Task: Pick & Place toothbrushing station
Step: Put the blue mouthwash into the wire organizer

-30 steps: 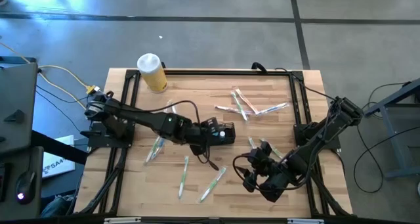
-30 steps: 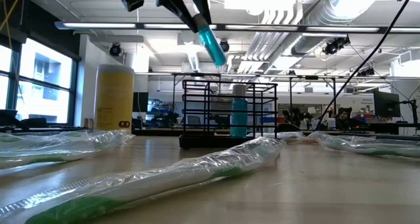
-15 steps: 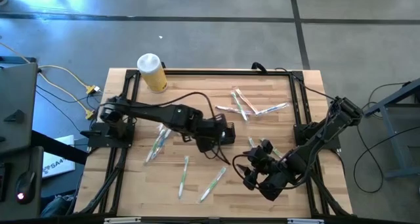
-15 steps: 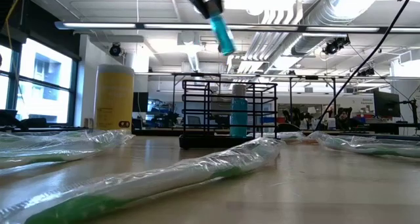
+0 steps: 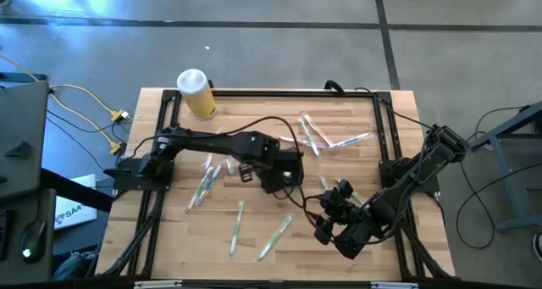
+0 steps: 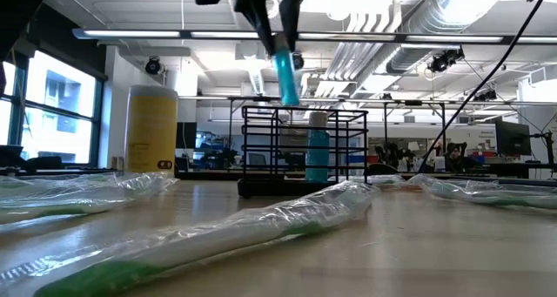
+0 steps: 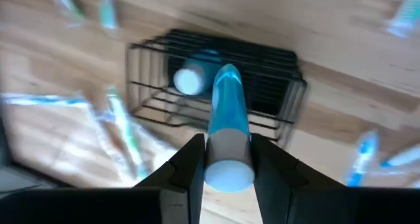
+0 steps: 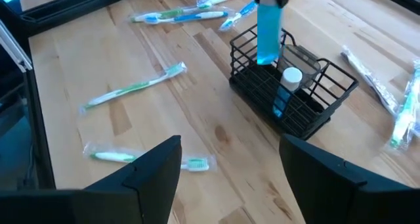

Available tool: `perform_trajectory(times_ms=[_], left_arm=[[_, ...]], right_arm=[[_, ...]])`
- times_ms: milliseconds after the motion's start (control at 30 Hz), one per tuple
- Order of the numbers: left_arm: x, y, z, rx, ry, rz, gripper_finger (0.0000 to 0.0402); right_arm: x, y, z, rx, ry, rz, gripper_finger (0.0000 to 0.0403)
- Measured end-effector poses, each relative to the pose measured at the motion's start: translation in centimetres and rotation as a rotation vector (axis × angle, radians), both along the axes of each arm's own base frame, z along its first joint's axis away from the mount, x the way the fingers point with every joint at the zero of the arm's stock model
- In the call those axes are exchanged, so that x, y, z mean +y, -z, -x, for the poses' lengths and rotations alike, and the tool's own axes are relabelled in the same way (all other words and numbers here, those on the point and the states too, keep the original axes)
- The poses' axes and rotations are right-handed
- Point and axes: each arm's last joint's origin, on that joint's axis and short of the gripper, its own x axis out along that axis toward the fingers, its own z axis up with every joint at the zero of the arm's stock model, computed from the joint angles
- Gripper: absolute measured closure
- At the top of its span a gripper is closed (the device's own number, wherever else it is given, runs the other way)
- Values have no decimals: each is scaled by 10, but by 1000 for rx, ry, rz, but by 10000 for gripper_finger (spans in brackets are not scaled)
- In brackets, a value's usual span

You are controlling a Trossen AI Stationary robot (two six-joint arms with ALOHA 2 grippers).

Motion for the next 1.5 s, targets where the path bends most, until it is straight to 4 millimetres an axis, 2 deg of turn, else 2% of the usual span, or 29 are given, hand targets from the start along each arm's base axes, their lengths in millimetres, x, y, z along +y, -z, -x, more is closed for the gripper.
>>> perform_trajectory(times_ms=[200,533,867,1267,1500], left_arm=[[9,7,-7,3,-12,50,309],[7,18,-13,37,-7,65,309],[7,16,-12,29,-11,68,309],[17,32,-20,84,-42,107,309],[16,34,-20,87,-37,127,309]], right_arm=[[-1,0,1,6,0,10,153],[-1,1,1,13,1,21,153],[-2,1,2,19,1,26,153],[-2,1,2,21,2,27,153],[-2,1,2,21,2,27,153]])
